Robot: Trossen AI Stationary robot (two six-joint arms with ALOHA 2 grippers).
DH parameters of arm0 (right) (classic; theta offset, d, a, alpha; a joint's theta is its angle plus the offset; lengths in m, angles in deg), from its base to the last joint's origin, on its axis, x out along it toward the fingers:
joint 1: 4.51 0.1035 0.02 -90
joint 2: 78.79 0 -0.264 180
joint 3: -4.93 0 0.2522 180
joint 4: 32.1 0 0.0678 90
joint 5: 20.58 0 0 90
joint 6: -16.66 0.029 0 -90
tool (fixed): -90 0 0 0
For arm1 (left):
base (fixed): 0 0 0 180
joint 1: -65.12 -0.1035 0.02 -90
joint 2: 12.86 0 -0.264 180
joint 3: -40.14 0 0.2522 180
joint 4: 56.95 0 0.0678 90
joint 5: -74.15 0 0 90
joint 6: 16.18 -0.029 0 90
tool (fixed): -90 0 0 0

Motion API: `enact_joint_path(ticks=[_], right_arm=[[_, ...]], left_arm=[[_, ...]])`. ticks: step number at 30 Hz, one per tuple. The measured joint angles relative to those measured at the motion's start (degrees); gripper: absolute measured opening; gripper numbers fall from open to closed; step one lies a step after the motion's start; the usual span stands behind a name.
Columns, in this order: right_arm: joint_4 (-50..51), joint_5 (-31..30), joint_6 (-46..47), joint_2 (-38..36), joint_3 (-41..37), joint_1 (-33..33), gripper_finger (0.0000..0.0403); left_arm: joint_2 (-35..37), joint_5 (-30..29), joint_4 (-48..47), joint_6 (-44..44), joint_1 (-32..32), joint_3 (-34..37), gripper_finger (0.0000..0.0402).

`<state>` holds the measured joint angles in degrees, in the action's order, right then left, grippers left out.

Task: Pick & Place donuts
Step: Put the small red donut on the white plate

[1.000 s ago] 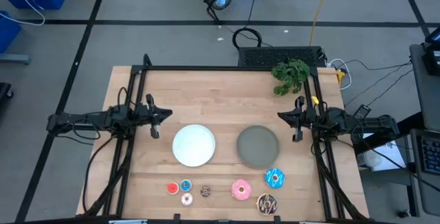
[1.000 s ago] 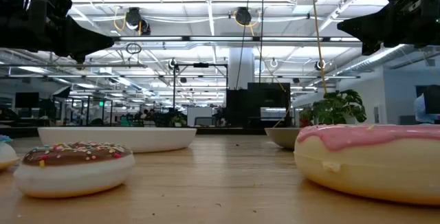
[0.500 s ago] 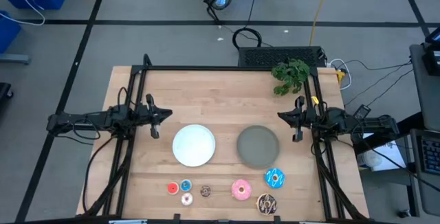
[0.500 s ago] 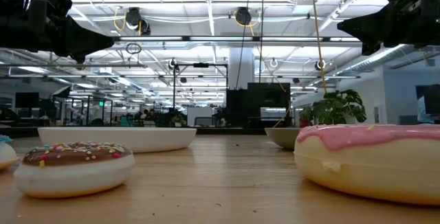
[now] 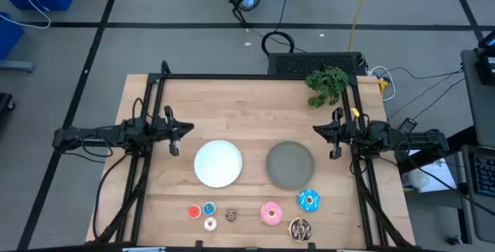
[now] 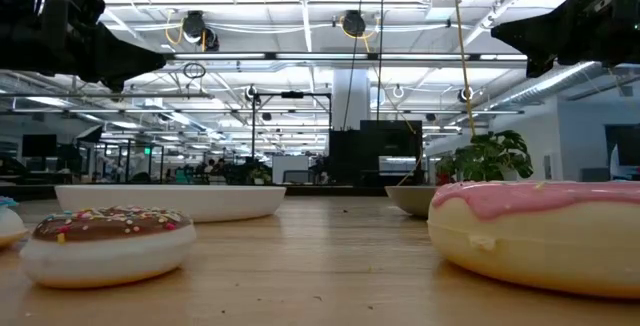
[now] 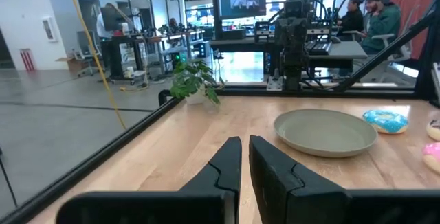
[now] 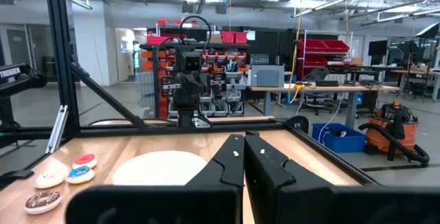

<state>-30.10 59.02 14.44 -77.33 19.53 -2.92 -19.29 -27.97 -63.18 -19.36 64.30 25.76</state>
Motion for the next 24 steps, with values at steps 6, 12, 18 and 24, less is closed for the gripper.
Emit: enact_joint_path(ticks=[6,12,18,24], right_arm=[[-0.03,-0.01,0.02,0.00,0.00,-0.01,0.0000],[-0.04,0.01,0.00,0.00,0.00,-0.01,0.0000],[-0.22,-0.01,-0.34,0.00,0.00,-0.01,0.0000],[-0.28,-0.03,-1.96,0.00,0.00,0.01,0.0000]], left_arm=[[0.01,0.03,0.00,5.70,0.00,0.00,0.0037],[0.02,1.50,0.95,7.14,0.01,-0.02,0.0037],[-0.30,6.53,-1.85,15.02,0.24,-0.50,0.0037],[-8.98,5.49,-5.09,18.40,5.83,-5.25,0.0037]])
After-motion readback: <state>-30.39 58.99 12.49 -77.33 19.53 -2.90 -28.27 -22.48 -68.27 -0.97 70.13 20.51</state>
